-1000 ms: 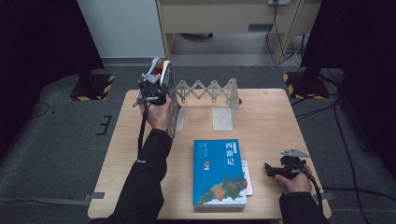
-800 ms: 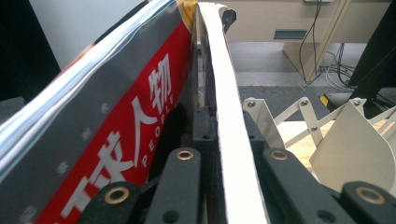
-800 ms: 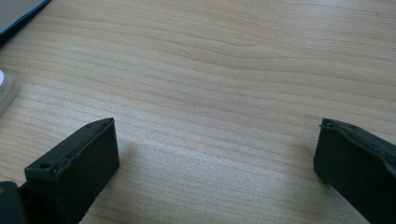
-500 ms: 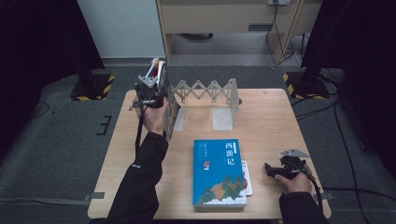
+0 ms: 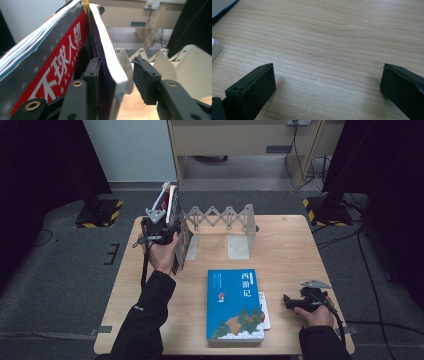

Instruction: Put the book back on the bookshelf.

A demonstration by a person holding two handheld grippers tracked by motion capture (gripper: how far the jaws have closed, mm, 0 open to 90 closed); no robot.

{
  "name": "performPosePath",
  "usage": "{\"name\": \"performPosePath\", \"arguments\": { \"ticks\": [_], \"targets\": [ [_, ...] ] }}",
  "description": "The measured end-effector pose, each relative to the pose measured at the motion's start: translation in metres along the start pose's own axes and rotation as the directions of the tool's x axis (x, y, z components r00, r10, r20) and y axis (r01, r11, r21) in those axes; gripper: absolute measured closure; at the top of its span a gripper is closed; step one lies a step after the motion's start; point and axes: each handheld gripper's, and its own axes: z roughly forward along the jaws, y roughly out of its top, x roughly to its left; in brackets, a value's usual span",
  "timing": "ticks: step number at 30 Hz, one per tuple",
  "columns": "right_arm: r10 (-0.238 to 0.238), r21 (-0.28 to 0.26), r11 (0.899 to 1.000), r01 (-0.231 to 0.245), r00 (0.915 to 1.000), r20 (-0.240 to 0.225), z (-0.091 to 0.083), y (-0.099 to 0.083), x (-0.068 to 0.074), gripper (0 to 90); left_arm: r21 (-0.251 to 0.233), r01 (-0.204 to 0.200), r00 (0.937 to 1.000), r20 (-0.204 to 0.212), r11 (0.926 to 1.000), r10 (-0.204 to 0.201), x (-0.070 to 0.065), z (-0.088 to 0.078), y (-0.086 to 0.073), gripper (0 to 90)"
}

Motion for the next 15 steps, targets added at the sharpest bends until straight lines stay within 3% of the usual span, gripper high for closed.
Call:
{"name": "performPosePath", "arguments": {
  "ticks": [9, 15],
  "targets": [
    [0.0, 0.0, 1.0, 0.0, 1.0, 0.0, 0.0, 0.0, 0.0, 0.3, -0.058, 0.024, 0.996, 0.087, 0.998, -0.019, 0.007, -0.015, -0.009, 49.2],
    [0.0, 0.0, 1.0, 0.0, 1.0, 0.0, 0.0, 0.0, 0.0, 0.3, -0.072, 0.017, 0.9955, 0.094, 0.9973, -0.01, 0.013, -0.021, -0.016, 45.6]
  ]
}}
